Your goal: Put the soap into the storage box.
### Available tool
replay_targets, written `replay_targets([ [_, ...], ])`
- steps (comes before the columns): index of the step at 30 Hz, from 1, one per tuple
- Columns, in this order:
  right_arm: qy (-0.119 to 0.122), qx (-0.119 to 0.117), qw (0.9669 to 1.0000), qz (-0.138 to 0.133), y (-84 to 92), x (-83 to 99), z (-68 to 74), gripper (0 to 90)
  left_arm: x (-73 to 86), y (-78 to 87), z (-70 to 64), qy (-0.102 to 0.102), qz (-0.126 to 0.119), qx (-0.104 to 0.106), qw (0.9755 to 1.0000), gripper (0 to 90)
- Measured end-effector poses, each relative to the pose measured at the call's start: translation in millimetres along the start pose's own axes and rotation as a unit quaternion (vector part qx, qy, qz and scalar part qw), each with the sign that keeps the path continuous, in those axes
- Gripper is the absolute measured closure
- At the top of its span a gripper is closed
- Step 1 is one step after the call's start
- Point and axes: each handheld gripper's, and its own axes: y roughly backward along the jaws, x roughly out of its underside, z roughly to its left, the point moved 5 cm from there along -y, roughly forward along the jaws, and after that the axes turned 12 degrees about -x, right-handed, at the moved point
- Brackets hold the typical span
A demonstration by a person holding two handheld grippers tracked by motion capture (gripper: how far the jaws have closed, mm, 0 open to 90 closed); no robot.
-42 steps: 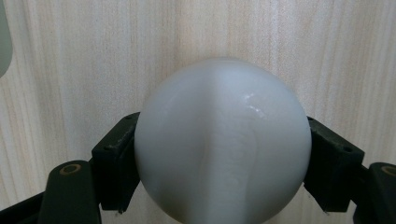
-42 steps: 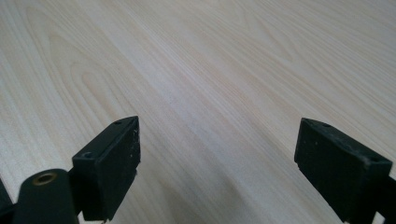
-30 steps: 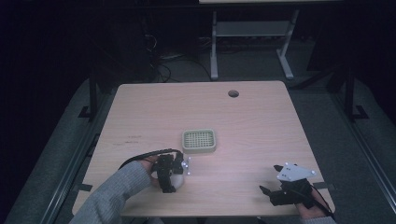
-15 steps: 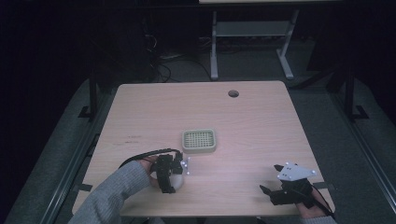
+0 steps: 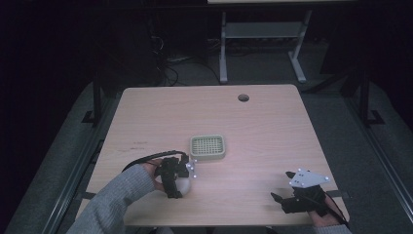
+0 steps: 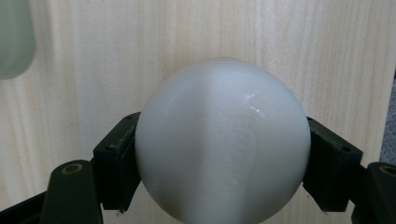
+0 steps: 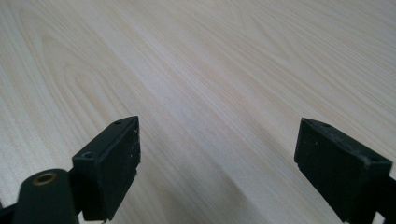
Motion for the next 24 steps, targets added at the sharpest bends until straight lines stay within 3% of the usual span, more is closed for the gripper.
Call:
replay_targets([
  [24,0.002,0.002,1.0,-0.002,2.3,0.3,-0.9,13.9,-12.4,12.8,20.2,-0.006,0.0,0.004,1.0,24.4],
])
